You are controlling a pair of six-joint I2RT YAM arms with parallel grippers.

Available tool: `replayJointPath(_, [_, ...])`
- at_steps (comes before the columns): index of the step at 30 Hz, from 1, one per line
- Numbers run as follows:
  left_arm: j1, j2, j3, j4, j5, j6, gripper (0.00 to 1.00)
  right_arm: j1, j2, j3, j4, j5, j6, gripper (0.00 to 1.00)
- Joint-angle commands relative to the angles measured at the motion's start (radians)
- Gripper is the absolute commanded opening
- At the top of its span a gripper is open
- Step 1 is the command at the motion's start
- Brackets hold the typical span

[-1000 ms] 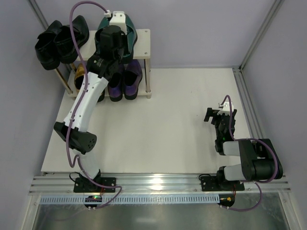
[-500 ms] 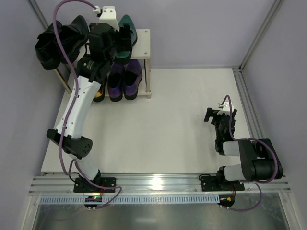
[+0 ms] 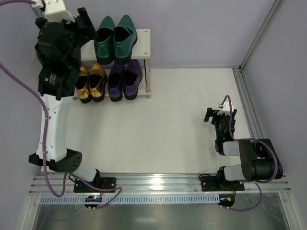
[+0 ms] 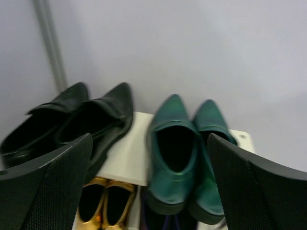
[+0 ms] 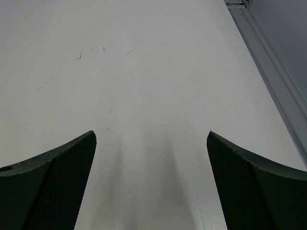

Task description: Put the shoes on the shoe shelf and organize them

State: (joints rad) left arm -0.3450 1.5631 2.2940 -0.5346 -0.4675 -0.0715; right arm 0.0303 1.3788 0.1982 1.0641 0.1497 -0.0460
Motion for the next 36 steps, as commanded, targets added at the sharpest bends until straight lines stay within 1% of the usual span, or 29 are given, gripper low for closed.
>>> replayJointPath(1, [0.128, -0.064, -0.029, -0.103, -0.062, -0.053, 1.00, -0.003, -0.012, 0.009, 0.050, -0.009, 0.014, 0.97])
replayJointPath(3, [0.184, -0.150, -0.140, -0.074, -0.056, -0.070, 1.00, -0.003, -0.012, 0.009, 0.051, -0.009, 0.014, 0.97])
replayJointPath(5, [0.207, -0.188, -0.174, -0.071, -0.078, -0.073, 1.00, -0.003, -0.014, 0.007, 0.051, -0.010, 0.014, 0.97])
replayJointPath(9, [0.241, -0.277, -0.232, -0.064, -0.172, -0.076, 1.00, -0.003, -0.014, 0.009, 0.050, -0.009, 0.012, 0.97])
replayJointPath(13, [0.255, -0.319, -0.271, -0.088, -0.226, -0.079, 1.00, -0.003, -0.014, 0.007, 0.051, -0.010, 0.014, 0.97])
replayJointPath(14, [0.268, -0.330, -0.303, -0.093, -0.223, -0.089, 1.00, -0.003, -0.012, 0.009, 0.051, -0.010, 0.012, 0.97])
replayJointPath(15, [0.277, -0.337, -0.321, -0.105, -0.214, -0.111, 1.00, -0.003, -0.012, 0.009, 0.051, -0.009, 0.014, 0.97])
replayJointPath(16, [0.294, -0.347, -0.333, -0.126, -0.174, -0.132, 0.99, -0.003, -0.012, 0.009, 0.051, -0.010, 0.014, 0.97])
replayJointPath(17, [0.328, -0.350, -0.358, -0.140, -0.154, -0.152, 0.98, -0.003, -0.012, 0.009, 0.050, -0.009, 0.014, 0.97])
replayJointPath(18, [0.340, -0.351, -0.367, -0.152, -0.134, -0.207, 0.95, -0.003, -0.012, 0.009, 0.051, -0.009, 0.014, 0.97])
replayJointPath(19, [0.383, -0.353, -0.375, -0.172, -0.085, -0.235, 0.89, -0.003, -0.012, 0.009, 0.050, -0.009, 0.014, 0.97])
replayJointPath(20, [0.437, -0.353, -0.390, -0.183, -0.057, -0.270, 0.86, -0.001, -0.012, 0.007, 0.051, -0.009, 0.014, 0.97])
replayJointPath(22, [0.483, -0.339, -0.400, -0.199, 0.028, -0.350, 0.84, -0.001, -0.014, 0.009, 0.051, -0.010, 0.014, 0.97])
replayJointPath(23, [0.526, -0.324, -0.389, -0.203, 0.058, -0.379, 0.85, -0.003, -0.012, 0.009, 0.051, -0.009, 0.012, 0.97])
replayJointPath(24, [0.531, -0.308, -0.369, -0.211, 0.069, -0.381, 0.89, -0.003, -0.012, 0.007, 0.051, -0.010, 0.014, 0.97])
replayJointPath(25, [0.537, -0.287, -0.340, -0.241, 0.079, -0.375, 0.91, -0.003, -0.014, 0.009, 0.051, -0.009, 0.012, 0.97])
replayJointPath(26, [0.535, -0.237, -0.273, -0.258, 0.084, -0.364, 0.91, -0.003, -0.012, 0.007, 0.051, -0.009, 0.014, 0.97])
replayJointPath(30, [0.535, -0.180, -0.181, -0.254, 0.121, -0.329, 0.93, -0.003, -0.012, 0.009, 0.051, -0.009, 0.014, 0.97])
replayJointPath(34, [0.535, -0.146, -0.127, -0.225, 0.184, -0.280, 0.96, -0.004, -0.012, 0.009, 0.051, -0.010, 0.014, 0.97])
replayJointPath(36, [0.535, -0.115, -0.105, -0.222, 0.237, -0.263, 0.96, -0.003, -0.012, 0.007, 0.051, -0.009, 0.014, 0.97])
